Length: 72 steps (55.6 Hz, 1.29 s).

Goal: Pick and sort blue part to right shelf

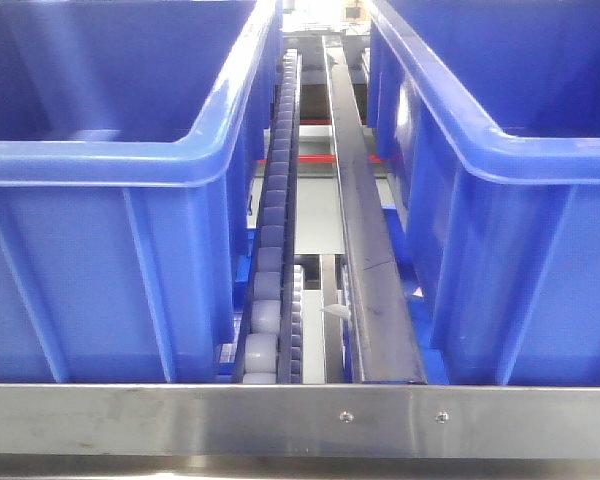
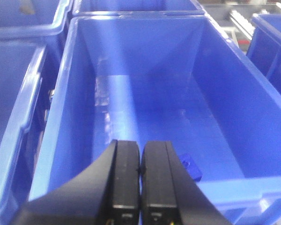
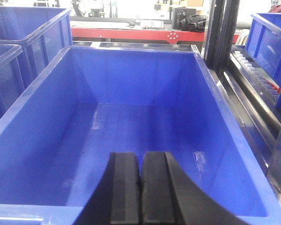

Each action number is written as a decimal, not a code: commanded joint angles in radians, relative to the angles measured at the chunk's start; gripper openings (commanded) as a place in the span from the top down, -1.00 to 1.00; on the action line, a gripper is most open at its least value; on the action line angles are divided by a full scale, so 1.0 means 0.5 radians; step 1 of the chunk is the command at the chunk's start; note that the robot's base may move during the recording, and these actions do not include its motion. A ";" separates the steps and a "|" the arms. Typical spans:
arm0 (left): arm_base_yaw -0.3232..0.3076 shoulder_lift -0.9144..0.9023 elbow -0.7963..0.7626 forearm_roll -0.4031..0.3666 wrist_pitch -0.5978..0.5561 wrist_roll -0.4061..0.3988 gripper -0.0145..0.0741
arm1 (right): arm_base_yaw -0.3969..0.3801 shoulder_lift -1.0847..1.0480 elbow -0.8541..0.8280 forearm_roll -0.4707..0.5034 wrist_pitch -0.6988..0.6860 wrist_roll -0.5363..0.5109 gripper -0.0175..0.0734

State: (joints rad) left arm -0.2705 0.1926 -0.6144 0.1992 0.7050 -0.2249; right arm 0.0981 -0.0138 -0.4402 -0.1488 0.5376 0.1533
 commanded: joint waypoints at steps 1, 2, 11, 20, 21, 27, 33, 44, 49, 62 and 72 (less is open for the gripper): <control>0.146 -0.048 0.060 -0.155 -0.241 0.155 0.39 | -0.011 0.023 -0.051 -0.006 -0.168 -0.013 0.50; 0.173 -0.069 0.097 -0.197 -0.262 0.176 0.39 | -0.011 0.023 -0.051 -0.006 -0.168 -0.013 0.50; 0.460 -0.269 0.509 -0.517 -0.662 0.400 0.39 | -0.011 0.023 -0.051 -0.006 -0.168 -0.013 0.50; 0.528 -0.452 0.932 -0.560 -1.025 0.431 0.39 | -0.011 0.023 -0.051 -0.006 -0.168 -0.013 0.50; 0.528 -0.448 0.959 -0.560 -1.078 0.431 0.39 | -0.011 0.023 -0.051 -0.006 -0.168 -0.013 0.50; 0.528 -0.443 1.154 -0.560 -1.310 0.431 0.39 | -0.011 0.023 -0.049 -0.006 -0.169 -0.013 0.50; 0.528 -0.443 1.304 -0.560 -1.550 0.431 0.39 | -0.011 0.023 -0.048 -0.006 -0.172 -0.013 0.50; 0.528 -0.443 1.302 -0.556 -1.483 0.431 0.39 | -0.011 0.023 -0.048 -0.006 -0.172 -0.013 0.50; 0.528 -0.443 1.302 -0.556 -1.483 0.431 0.39 | -0.011 0.023 -0.048 -0.006 -0.172 -0.013 0.50; 0.528 -0.443 1.302 -0.556 -1.483 0.431 0.39 | -0.011 0.023 -0.048 -0.006 -0.172 -0.013 0.50; 0.528 -0.443 1.302 -0.556 -1.483 0.431 0.39 | -0.011 0.023 -0.048 -0.006 -0.172 -0.013 0.50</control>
State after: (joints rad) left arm -0.0086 -0.0024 0.0063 -0.0708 0.0579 -0.0122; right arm 0.0981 -0.0138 -0.4402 -0.1449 0.5376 0.1533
